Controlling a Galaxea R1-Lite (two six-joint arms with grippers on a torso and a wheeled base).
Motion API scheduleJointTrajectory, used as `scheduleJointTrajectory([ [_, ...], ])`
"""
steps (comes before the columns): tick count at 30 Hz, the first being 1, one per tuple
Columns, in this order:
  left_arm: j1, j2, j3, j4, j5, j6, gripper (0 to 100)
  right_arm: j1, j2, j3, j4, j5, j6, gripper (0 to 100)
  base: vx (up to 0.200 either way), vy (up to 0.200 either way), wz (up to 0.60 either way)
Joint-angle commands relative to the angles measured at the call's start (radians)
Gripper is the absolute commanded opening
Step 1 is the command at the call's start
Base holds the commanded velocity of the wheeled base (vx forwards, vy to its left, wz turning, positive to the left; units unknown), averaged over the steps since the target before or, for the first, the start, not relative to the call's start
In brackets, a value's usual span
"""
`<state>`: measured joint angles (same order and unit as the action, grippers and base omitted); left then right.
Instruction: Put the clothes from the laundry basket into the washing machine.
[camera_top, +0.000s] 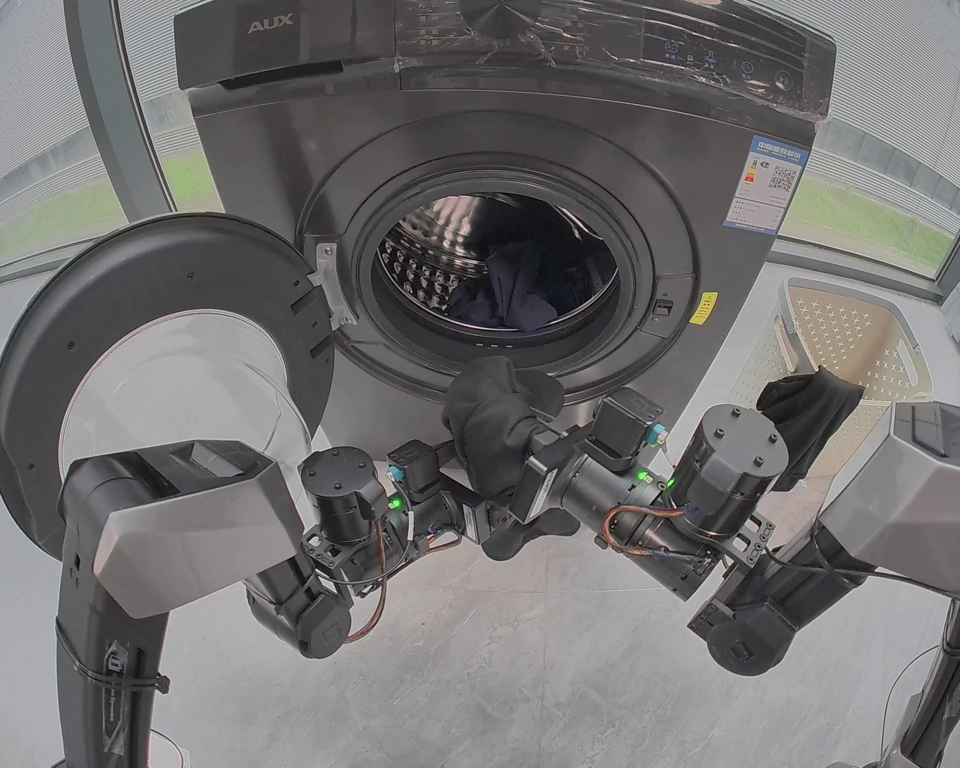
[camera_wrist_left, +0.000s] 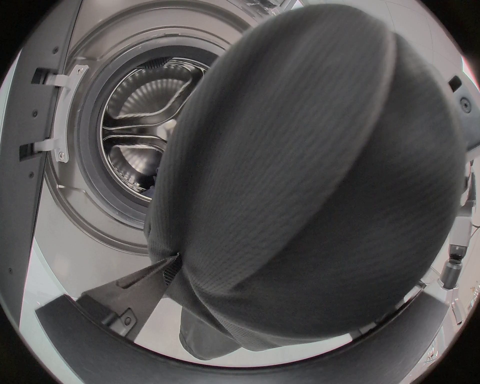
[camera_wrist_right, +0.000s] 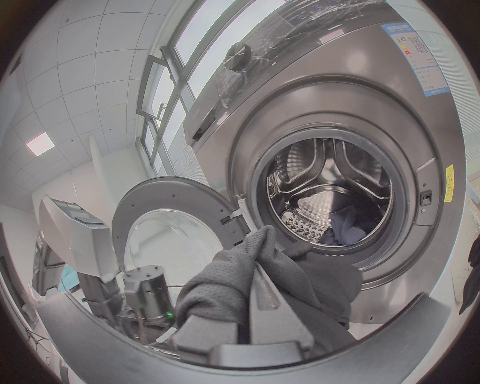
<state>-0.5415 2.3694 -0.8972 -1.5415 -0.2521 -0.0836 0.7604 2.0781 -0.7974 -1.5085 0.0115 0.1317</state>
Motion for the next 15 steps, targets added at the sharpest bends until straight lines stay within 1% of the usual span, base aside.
scheduleJointTrajectory([
  [1, 0.014, 0.062, -0.051, -0.002, 0.017, 0.001, 100, 0.020, -0.015, 0.015, -0.002, -0.002, 0.003, 0, 0.000, 0.000, 0.00],
  [4, 0.018, 0.083, -0.078, -0.002, 0.037, 0.002, 100, 0.020, -0.016, 0.018, -0.007, -0.004, 0.008, 0, 0.000, 0.000, 0.00],
  [6, 0.028, 0.099, -0.114, -0.002, 0.067, 0.004, 100, 0.019, -0.016, 0.027, -0.009, -0.002, 0.009, 0, 0.000, 0.000, 0.00],
  [9, 0.029, 0.102, -0.140, -0.002, 0.080, 0.002, 100, 0.017, -0.016, 0.032, -0.010, -0.002, 0.009, 0, 0.000, 0.000, 0.00],
  [10, 0.029, 0.102, -0.144, 0.000, 0.085, 0.002, 0, 0.016, -0.016, 0.032, -0.010, -0.002, 0.009, 0, 0.000, 0.000, 0.00],
  [12, 0.029, 0.100, -0.155, -0.002, 0.088, 0.001, 0, 0.005, -0.016, 0.032, -0.010, -0.002, 0.012, 0, 0.000, 0.000, 0.00],
  [15, 0.040, 0.094, -0.166, -0.003, 0.111, 0.001, 0, -0.018, -0.027, 0.035, -0.010, -0.002, 0.014, 0, 0.000, 0.000, 0.00],
])
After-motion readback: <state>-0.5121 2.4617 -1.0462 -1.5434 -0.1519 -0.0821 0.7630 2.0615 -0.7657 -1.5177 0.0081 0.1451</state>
